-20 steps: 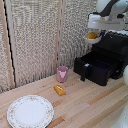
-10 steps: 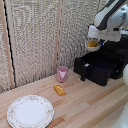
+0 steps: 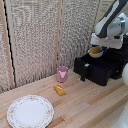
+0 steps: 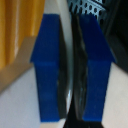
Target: Please go towards the air fryer and gently seize its handle using your gripper. Slowly reveal the interior of the air fryer by pulling the handle outward. Head to the bowl filled with hot dogs and firmly but gently grasp it. Carefully place it inside the now-open air fryer.
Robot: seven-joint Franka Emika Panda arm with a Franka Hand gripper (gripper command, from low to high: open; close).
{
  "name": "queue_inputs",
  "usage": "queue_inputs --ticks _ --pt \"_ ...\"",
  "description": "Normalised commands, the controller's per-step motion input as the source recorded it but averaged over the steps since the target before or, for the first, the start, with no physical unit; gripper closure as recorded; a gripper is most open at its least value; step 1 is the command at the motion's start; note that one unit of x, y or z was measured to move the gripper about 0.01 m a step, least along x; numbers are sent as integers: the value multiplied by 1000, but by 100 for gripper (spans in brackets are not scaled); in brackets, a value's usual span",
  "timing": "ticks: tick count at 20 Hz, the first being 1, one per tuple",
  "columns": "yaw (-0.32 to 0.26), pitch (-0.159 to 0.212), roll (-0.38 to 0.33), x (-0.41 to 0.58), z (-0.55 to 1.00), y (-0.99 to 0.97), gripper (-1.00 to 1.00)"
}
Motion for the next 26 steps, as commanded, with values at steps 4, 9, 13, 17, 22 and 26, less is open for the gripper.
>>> queue_inputs --ticks 4,9,13,17,22,26 --pt "-15 28 61 131 -323 0 100" --pt "-79 -2 36 167 -247 0 100" --pt "-70 -60 9 279 -132 0 100" --pt "-58 -72 -1 370 -24 0 100" --pt "-33 -44 -2 112 74 0 -100" --pt "-29 65 50 4 301 0 -100"
